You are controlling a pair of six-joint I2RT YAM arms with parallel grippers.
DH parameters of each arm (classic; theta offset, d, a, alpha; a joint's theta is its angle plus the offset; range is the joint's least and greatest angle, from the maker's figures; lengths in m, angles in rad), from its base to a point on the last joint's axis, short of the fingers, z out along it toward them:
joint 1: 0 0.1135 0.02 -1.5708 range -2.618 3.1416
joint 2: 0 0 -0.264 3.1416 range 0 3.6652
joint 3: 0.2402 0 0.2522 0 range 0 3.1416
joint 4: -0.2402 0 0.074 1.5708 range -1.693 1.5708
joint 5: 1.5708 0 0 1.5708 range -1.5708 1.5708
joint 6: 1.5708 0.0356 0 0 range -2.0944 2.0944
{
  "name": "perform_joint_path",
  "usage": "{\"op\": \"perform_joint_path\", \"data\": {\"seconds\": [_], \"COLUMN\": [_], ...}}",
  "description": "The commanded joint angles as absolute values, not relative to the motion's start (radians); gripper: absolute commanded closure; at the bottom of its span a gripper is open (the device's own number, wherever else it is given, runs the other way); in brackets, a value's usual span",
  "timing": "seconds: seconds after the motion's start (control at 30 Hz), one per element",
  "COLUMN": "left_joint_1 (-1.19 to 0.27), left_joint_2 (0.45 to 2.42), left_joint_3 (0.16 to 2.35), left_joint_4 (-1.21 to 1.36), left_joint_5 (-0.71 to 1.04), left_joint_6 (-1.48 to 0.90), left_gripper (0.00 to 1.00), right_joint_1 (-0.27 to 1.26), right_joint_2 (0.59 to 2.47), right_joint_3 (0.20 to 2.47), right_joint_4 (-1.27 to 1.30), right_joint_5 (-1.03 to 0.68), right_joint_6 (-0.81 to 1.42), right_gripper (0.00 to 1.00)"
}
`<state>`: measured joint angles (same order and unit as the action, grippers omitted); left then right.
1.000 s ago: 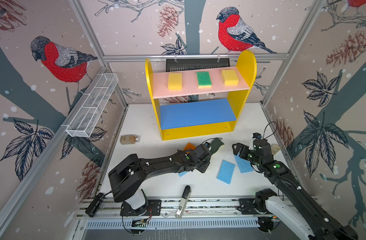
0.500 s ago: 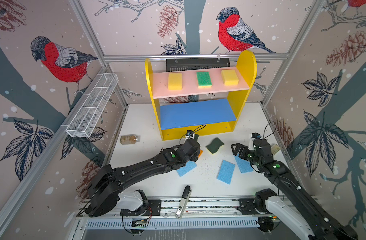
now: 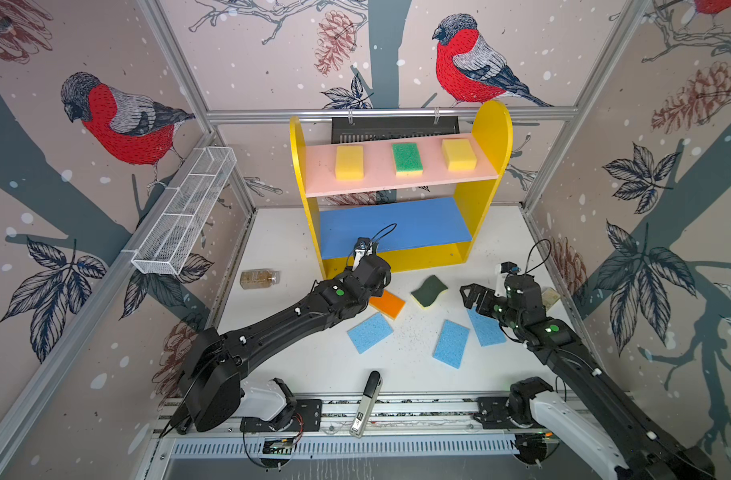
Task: Place and organize the cleaning sponges onto the shelf
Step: 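Carry the green sponge with the left gripper over the blue lower shelf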
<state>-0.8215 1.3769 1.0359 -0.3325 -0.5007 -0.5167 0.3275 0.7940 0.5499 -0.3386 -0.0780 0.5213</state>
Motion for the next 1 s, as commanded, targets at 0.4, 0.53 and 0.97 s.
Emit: {"op": "perform_joint_path", "data": {"seconds": [0.4, 0.53, 0.97], "left_joint_1": [-0.648, -0.615, -0.563], "left_joint_2": [1.494, 1.534, 1.635], "left_joint_3": [1.11, 1.128, 1.181], "left_joint_4": [-0.222, -0.172, -0.066], "left_joint_5": [-0.471, -0.448, -0.447], "left_joint_6": [-0.348, -0.33, -0.307], "left_gripper": [0.4, 0.4, 0.4], "right_joint_1": [0.329, 0.33, 0.33], "right_joint_2": [0.84, 0.863, 0.909], "right_joint_3": [0.577, 0.581, 0.594], "right_joint_4": [-0.324, -0.317, -0.299], "right_joint_5": [-0.078, -0.08, -0.068], "right_joint_6": [0.508, 0.509, 0.509], "right_gripper": [0.01, 0.01, 0.0]}}
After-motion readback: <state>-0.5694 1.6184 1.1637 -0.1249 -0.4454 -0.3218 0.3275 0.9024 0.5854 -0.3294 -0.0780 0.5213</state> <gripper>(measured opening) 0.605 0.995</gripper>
